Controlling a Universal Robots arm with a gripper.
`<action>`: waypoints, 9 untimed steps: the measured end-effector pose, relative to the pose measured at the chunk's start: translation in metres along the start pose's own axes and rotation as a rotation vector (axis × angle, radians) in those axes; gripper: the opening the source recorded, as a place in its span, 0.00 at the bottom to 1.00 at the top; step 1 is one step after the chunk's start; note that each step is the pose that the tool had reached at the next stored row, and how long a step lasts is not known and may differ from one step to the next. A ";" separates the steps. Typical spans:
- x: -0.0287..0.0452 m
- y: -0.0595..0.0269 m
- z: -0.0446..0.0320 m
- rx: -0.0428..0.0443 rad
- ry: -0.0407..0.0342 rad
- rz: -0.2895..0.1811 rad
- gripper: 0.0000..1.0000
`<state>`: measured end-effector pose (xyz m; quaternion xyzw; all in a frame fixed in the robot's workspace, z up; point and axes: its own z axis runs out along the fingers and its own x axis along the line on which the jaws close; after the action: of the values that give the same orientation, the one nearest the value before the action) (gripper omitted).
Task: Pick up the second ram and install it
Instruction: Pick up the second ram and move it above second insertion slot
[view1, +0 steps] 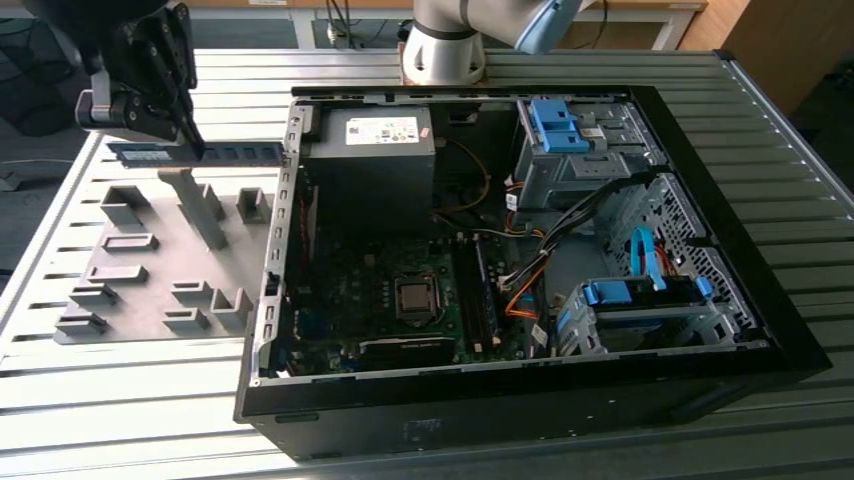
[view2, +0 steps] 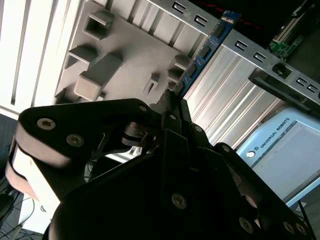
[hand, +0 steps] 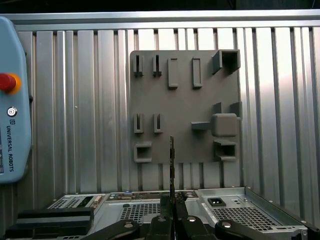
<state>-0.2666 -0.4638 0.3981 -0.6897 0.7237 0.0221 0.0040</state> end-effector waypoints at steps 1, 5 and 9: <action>0.0000 -0.0010 -0.0001 0.0000 0.0001 0.000 0.14; -0.0002 -0.0043 -0.0001 0.0000 0.0000 0.000 0.14; -0.0005 -0.0093 -0.0003 0.0000 0.0001 0.000 0.14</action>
<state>-0.2573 -0.4638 0.3982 -0.6898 0.7237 0.0220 0.0040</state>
